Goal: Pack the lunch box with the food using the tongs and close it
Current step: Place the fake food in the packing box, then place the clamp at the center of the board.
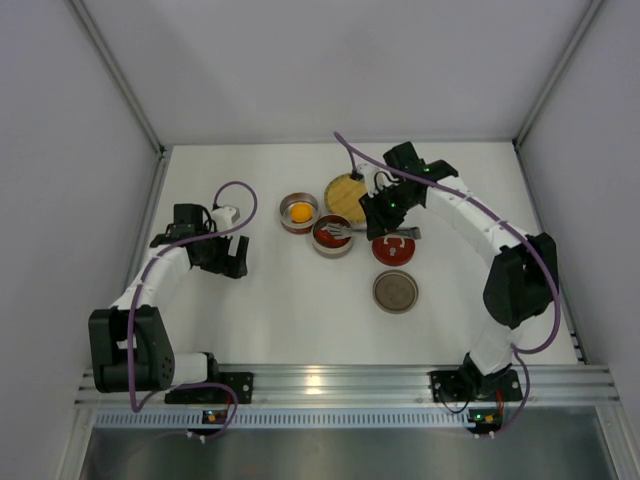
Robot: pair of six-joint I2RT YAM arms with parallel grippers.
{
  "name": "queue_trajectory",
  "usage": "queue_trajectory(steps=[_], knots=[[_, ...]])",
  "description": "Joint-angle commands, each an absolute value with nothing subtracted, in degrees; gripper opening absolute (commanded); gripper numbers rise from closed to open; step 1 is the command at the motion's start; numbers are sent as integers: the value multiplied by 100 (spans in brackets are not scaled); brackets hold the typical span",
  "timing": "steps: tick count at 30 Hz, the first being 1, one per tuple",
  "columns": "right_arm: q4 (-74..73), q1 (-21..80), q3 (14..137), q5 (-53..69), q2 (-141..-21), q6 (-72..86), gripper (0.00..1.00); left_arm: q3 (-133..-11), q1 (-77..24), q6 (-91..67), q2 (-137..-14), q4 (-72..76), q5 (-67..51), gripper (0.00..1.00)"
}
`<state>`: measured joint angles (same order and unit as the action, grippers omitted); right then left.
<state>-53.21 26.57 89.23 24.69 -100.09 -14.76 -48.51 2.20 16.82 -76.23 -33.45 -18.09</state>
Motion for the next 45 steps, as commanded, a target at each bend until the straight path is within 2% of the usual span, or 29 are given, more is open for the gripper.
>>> queue_trajectory(steps=[1,5,11,14,17,18,21,26,30,36,41,45], knots=[[-5265,2777,8965,2452,-10028,-1687,5,-4843,211,1775,-7453,-3278,-1819,98],[-5247,2804,8982,2443,-10090,-1731,5,-4834,211,1784,-7462,-3270,-1802,98],[-5335,2865,9044,2558,-10178,-1802,12,-4834,211,1793,-7462,-3270,-1793,98],[-5387,2883,9088,2584,-10204,-1811,19,-4834,211,1793,-7471,-3278,-1793,98],[-5431,2883,9167,2601,-10178,-1793,30,-4834,211,1793,-7471,-3278,-1793,98],[-5432,2883,9219,2602,-10160,-1767,37,-4834,211,1793,-7471,-3278,-1793,98],[-5432,2883,9299,2610,-10099,-1732,40,-4834,211,1793,-7453,-3287,-1802,98],[-5475,2857,9535,2584,-10011,-1679,40,-4834,202,1819,-7427,-3313,-1793,98],[-5318,2488,9826,2698,-9809,-1267,34,-4843,211,1828,-7374,-3331,-1784,98],[-4633,1144,9589,2638,-9580,-800,29,-4869,211,1819,-7348,-3375,-1828,98],[-3887,142,8940,1627,-9589,-905,28,-4913,211,1784,-7418,-3392,-1960,98],[-3666,-351,8930,1118,-10140,-1011,28,-4974,211,1723,-7506,-3358,-2030,98]])
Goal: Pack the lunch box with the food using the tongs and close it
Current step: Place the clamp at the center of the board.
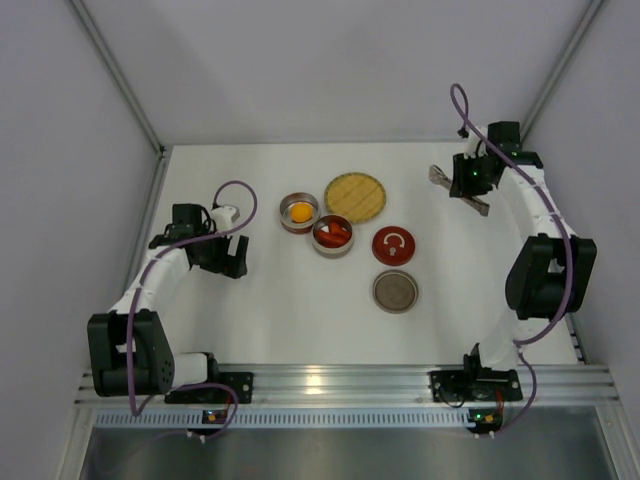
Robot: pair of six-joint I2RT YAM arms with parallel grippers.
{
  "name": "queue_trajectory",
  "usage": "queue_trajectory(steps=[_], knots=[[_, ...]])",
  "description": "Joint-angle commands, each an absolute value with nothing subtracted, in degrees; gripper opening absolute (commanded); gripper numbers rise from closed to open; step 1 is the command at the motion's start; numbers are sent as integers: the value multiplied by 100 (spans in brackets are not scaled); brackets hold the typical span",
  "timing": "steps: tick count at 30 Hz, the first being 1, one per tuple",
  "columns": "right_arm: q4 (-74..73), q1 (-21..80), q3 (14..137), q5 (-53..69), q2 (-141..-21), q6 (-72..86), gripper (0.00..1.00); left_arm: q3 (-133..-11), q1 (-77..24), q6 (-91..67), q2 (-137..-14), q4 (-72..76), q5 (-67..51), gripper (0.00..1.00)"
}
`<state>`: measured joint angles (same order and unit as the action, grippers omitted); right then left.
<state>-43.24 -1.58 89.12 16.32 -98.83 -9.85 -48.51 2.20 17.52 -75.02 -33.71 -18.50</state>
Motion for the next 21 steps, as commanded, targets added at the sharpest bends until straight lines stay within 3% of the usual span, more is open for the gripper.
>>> queue_trajectory(steps=[1,11,14,17,20,21], knots=[[-3622,-430,8938,1081,-10256,-1028,28,-4983,211,1714,-7515,-3340,-2039,98],[-3172,-448,9237,519,-11627,-1002,34,-5089,211,1670,-7287,-3366,-2048,98],[-3365,-457,9176,370,-11847,-1072,41,-5089,211,1757,-7041,-3401,-2065,98],[-3489,-466,8983,413,-11883,-1186,49,-5080,211,1880,-6874,-3454,-2135,98],[-3550,-466,8807,606,-11752,-1248,65,-5098,211,1951,-6812,-3524,-2188,98],[-3586,-466,8798,711,-11716,-1257,76,-5115,202,1969,-6803,-3559,-2206,98]])
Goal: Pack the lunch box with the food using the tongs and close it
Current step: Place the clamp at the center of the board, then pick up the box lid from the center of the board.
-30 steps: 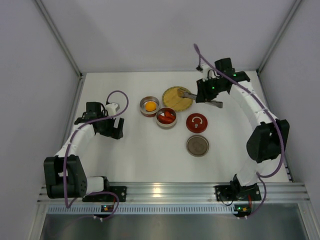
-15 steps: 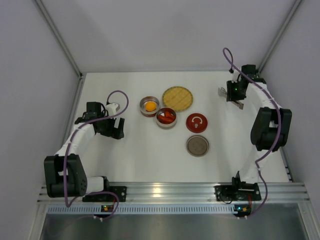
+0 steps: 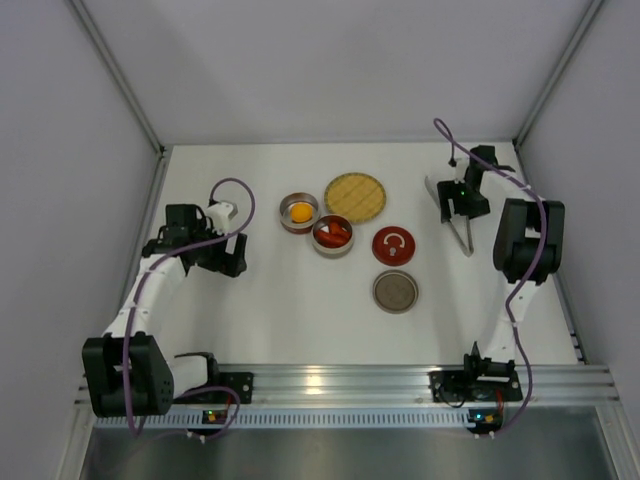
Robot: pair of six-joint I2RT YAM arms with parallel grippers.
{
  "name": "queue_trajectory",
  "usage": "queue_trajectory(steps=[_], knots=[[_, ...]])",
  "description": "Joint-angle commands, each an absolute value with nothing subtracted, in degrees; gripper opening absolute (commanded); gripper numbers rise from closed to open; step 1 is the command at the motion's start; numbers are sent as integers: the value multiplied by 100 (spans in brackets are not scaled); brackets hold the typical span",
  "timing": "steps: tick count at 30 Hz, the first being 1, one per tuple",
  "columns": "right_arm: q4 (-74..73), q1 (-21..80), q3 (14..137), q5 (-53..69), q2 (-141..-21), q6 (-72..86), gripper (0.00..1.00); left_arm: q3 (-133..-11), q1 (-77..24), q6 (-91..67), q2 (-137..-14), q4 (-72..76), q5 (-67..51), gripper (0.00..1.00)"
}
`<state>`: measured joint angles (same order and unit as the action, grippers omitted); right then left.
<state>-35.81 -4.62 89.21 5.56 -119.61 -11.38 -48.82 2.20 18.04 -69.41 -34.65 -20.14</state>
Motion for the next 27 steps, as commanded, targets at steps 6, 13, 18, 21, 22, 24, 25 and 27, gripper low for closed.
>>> queue_trajectory(steps=[6,13,18,21,22,24,25,27], knots=[[-3981,-475,8842,1273,-10980,-1423,99,-5150,211,2100,-6619,-3770,-2311,98],[-4621,-492,8386,2758,-9336,-3307,99,-5273,211,2600,-6224,-4192,-2900,98],[-6149,-422,8095,3865,-8412,-5533,97,-5431,202,3067,-6108,-4745,-3365,98],[-6934,-247,7448,4130,-7938,-7152,88,-5467,211,3225,-6100,-4886,-3577,98],[-6935,-150,7270,4087,-7789,-7528,86,-5475,211,3252,-6100,-4904,-3638,98],[-6751,365,6657,3799,-7367,-7777,76,-5458,202,3234,-6091,-4887,-3674,98],[-6611,561,6445,3675,-7217,-7822,71,-5449,202,3182,-6091,-4861,-3683,98],[-6173,1000,5988,3237,-6787,-7884,56,-5441,211,3129,-6108,-4808,-3700,98]])
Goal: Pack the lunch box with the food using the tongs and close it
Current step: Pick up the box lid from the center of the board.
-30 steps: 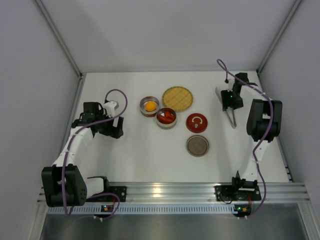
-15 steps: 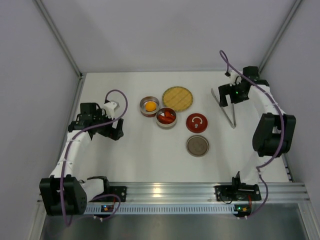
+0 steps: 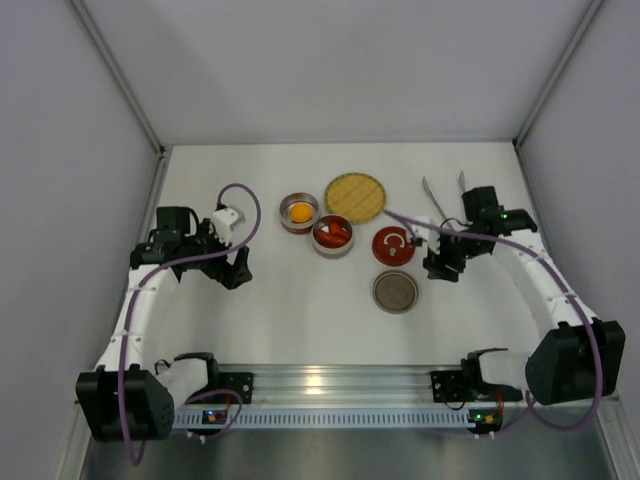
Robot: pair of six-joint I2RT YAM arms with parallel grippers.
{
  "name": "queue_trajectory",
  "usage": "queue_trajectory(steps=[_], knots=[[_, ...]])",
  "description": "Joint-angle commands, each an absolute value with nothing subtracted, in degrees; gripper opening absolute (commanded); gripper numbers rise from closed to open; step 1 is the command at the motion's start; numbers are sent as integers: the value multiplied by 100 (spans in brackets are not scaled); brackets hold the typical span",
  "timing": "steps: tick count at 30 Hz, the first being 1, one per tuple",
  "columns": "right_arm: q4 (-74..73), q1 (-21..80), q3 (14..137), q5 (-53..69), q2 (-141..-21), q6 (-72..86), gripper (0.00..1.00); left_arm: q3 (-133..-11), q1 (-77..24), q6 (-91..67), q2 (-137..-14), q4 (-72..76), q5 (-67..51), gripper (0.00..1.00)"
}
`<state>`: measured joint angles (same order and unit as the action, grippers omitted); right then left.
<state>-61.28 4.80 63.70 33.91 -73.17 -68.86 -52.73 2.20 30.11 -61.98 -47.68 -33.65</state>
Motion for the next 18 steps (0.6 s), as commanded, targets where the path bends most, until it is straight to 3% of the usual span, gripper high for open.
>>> queue_trajectory(steps=[1,7,18], knots=[[-6039,1480,5542,3078,-6637,-7901,54,-5440,211,3103,-6135,-4799,-3726,98],[-5415,2705,4659,2479,-6205,-7805,49,-5423,211,2971,-6249,-4685,-3841,98],[-4448,3349,4324,2197,-7048,-7462,48,-5274,202,2944,-6320,-4535,-3665,98]])
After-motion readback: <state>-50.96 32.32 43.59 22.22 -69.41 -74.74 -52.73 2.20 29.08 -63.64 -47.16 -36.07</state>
